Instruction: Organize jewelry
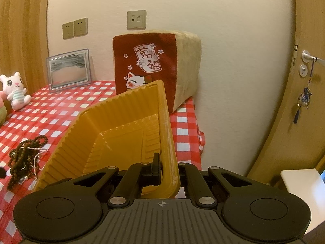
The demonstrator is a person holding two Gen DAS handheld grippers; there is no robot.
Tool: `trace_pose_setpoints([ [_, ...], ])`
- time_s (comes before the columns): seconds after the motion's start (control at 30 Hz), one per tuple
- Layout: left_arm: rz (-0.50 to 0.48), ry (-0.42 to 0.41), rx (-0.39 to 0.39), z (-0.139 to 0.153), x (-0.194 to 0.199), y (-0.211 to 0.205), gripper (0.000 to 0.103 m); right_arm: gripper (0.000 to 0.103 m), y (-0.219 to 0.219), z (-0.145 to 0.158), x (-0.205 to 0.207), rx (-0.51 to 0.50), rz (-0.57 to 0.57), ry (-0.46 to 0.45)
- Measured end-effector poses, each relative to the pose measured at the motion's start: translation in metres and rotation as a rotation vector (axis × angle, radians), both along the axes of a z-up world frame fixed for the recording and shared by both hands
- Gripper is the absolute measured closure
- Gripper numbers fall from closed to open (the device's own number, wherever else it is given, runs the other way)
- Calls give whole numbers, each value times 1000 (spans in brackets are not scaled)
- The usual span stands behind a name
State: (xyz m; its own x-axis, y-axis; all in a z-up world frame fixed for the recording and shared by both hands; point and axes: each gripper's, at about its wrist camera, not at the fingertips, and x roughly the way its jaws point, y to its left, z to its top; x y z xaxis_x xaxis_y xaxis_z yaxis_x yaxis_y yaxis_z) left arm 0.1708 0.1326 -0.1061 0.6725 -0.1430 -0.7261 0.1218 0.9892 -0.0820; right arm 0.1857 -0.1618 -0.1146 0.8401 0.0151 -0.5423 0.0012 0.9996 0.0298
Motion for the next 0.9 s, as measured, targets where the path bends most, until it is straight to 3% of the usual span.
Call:
trace_pose_setpoints([
  [0.17,-72,-11,87,-13,1,-9,76,99,0,0,1,-1,-5,2],
  [0.27,-126,-13,137,-22,6,-23,85,99,0,-1,1,-2,-6,3],
  [0.43,-133,2,163,-37,21,-32,92,99,0,-1,0,-1,-14,7],
  [0.9,-121,45,190,-51,49,-30,92,98,-2,-3,4,3,-24,15],
])
